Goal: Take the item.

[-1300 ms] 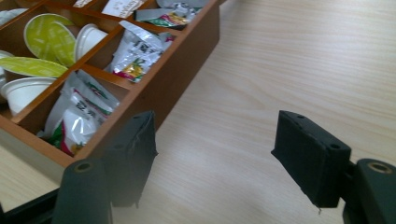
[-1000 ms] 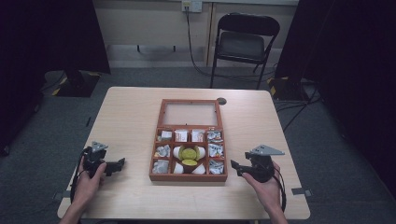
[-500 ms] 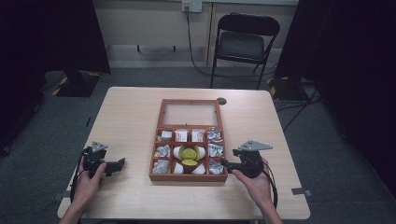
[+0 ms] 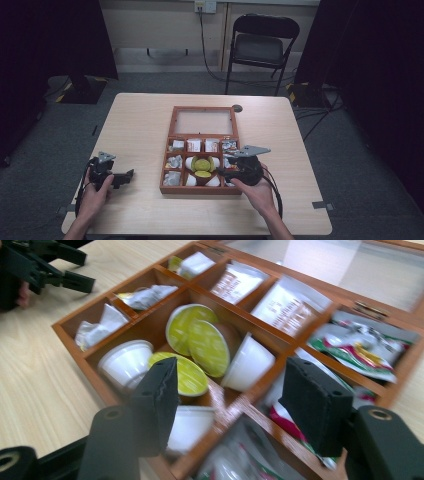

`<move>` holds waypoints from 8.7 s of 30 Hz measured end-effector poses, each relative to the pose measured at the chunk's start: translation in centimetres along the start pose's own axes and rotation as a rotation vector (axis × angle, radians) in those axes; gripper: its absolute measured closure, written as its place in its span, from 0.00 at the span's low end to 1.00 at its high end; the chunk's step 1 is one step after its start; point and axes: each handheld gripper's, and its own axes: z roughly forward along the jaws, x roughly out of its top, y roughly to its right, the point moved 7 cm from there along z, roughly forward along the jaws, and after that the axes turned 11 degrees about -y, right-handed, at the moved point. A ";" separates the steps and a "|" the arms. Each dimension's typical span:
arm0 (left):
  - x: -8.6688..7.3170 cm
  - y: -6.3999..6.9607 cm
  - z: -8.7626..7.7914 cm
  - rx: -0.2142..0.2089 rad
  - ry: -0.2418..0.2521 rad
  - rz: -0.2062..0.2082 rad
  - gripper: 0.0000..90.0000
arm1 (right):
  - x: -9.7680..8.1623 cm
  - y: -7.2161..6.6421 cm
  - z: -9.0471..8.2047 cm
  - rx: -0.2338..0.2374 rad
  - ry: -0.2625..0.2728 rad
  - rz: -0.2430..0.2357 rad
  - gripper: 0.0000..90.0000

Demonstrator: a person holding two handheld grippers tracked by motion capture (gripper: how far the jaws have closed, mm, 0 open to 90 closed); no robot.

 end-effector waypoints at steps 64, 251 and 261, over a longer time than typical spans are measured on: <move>-0.1 0.1 -0.1 -0.006 -0.001 0.011 0.00 | -0.4 -3.5 7.6 0.060 -0.219 -0.044 0.49; -0.1 0.2 -0.1 -0.007 0.002 -0.001 0.00 | 1.1 7.2 -6.5 -0.083 0.191 0.170 0.64; -0.1 0.2 -0.1 -0.007 0.002 -0.001 0.00 | 0.3 8.2 -6.7 -0.104 0.173 0.196 0.64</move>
